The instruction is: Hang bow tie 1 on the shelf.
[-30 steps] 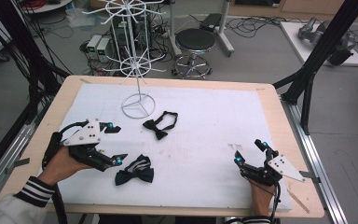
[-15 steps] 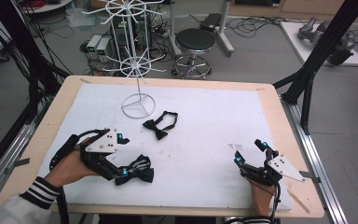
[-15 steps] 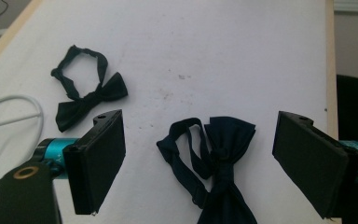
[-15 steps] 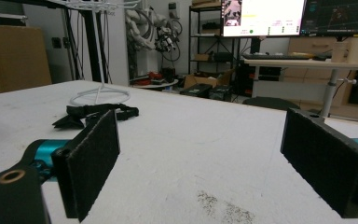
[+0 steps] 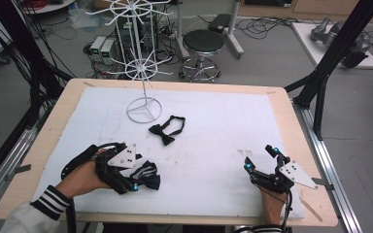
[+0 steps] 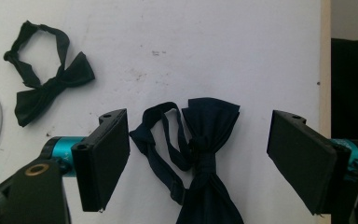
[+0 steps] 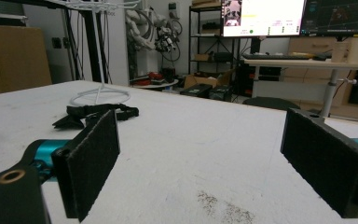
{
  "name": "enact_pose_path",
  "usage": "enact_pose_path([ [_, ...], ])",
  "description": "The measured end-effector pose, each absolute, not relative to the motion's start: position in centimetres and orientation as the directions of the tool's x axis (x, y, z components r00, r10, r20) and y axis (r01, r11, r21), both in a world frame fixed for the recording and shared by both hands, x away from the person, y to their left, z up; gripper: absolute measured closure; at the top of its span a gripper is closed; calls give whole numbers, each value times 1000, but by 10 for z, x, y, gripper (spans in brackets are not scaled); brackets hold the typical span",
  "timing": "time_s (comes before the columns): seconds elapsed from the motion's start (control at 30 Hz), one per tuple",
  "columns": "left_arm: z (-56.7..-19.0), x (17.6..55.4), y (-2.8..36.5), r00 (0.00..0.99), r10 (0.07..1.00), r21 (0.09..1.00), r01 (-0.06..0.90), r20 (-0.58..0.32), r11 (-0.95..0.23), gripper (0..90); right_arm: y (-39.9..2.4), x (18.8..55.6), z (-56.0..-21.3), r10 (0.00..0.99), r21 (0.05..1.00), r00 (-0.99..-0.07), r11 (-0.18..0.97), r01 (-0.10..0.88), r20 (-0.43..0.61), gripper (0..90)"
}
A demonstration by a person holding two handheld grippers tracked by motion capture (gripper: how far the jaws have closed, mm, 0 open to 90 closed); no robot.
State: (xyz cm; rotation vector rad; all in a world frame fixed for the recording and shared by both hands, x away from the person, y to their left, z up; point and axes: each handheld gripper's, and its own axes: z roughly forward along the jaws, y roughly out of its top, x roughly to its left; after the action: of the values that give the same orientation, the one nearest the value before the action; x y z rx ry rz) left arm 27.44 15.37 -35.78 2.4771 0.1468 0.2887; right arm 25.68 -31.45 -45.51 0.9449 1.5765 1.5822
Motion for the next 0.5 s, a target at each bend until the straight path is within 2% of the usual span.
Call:
enact_pose_path([
  [0.5, -374, 277, 138, 979, 140, 490, 49, 151, -871, 257, -314, 257, -455, 873, 1000, -488, -13, 16, 20, 111],
])
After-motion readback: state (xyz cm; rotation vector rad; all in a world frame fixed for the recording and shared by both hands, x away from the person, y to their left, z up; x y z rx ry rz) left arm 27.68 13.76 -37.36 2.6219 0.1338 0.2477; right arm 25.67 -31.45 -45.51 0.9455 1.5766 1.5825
